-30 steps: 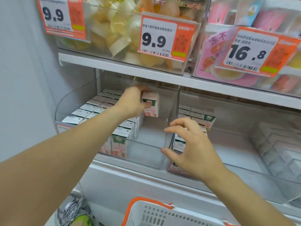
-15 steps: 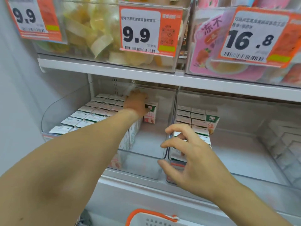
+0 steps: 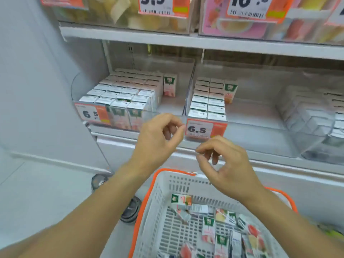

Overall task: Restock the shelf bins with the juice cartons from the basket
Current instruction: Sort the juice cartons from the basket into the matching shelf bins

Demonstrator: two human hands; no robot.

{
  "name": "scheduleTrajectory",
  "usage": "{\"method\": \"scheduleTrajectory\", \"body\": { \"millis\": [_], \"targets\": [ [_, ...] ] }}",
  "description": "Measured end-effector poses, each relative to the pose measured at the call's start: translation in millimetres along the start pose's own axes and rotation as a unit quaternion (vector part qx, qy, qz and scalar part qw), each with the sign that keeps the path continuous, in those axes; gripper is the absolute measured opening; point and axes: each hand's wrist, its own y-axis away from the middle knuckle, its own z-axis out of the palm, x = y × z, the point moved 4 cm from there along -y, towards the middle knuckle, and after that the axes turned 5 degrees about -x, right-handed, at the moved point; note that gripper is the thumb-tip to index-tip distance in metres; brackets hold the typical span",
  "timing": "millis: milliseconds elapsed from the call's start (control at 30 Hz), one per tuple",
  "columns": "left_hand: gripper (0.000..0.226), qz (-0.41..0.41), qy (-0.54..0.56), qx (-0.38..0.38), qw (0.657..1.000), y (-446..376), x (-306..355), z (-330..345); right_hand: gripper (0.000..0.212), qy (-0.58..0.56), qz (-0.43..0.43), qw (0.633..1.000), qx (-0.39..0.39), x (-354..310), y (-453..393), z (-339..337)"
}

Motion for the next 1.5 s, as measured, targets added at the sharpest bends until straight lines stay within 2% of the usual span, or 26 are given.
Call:
{"method": "scheduleTrajectory", "body": {
  "millis": [133, 233, 333, 467, 533, 600, 767, 867, 967, 1067, 1167, 1300, 1367, 1467, 1500],
  "targets": [
    [0.005, -0.156, 0.064, -0.149, 0.974, 91.3, -30.4, 75.3, 0.013, -0.054, 0.16, 0.98, -0.11, 46.2, 73.6, 28.4],
    [0.008, -0.23, 0.065, -0.27, 0.933, 151.1, -55.7, 125.9, 0.01, -0.056, 0.287, 0.929, -0.225, 92.9, 138.6, 49.5],
    [0.008, -0.294, 0.044, -0.358, 0.885, 198.8, -80.3, 160.9, 0.01, -0.053, 0.378, 0.872, -0.307, 126.9, 203.2, 63.0],
    [0.006, -0.361, 0.01, -0.422, 0.831, 244.3, -113.9, 193.6, 0.014, -0.036, 0.447, 0.821, -0.353, 156.8, 260.8, 75.1],
    [0.02, -0.394, -0.019, -0.448, 0.802, 261.1, -128.3, 205.7, 0.02, -0.027, 0.47, 0.809, -0.352, 168.6, 272.3, 82.5],
    [0.035, -0.424, -0.034, -0.453, 0.784, 270.7, -140.6, 215.1, 0.025, 0.003, 0.47, 0.809, -0.353, 178.5, 274.2, 90.9],
    [0.042, -0.461, -0.051, -0.459, 0.757, 286.7, -162.6, 231.2, 0.04, 0.074, 0.437, 0.809, -0.387, 199.4, 267.3, 114.3],
    [0.059, -0.46, -0.054, -0.489, 0.739, 297.5, -168.2, 238.3, 0.061, 0.139, 0.402, 0.777, -0.464, 207.5, 274.8, 130.6],
    [0.061, -0.443, -0.065, -0.513, 0.733, 301.2, -171.2, 243.0, 0.071, 0.195, 0.382, 0.746, -0.51, 209.9, 285.5, 141.5],
    [0.055, -0.437, -0.076, -0.517, 0.732, 303.1, -175.3, 241.4, 0.07, 0.237, 0.372, 0.742, -0.505, 207.3, 288.5, 148.8],
    [0.052, -0.443, -0.071, -0.506, 0.737, 303.9, -176.4, 238.1, 0.054, 0.263, 0.343, 0.743, -0.51, 201.6, 288.1, 154.7],
    [0.047, -0.427, -0.075, -0.524, 0.734, 300.2, -171.4, 236.2, 0.051, 0.258, 0.314, 0.769, -0.493, 193.2, 284.9, 154.4],
    [0.054, -0.426, -0.068, -0.523, 0.735, 296.6, -168.5, 233.4, 0.05, 0.228, 0.321, 0.779, -0.487, 188.8, 282.8, 150.6],
    [0.077, -0.455, -0.026, -0.514, 0.727, 293.0, -162.8, 225.3, 0.051, 0.18, 0.339, 0.79, -0.479, 182.3, 281.0, 142.8],
    [0.078, -0.464, -0.013, -0.51, 0.724, 291.9, -161.4, 222.0, 0.053, 0.165, 0.349, 0.793, -0.471, 180.2, 280.4, 139.9]
  ]
}}
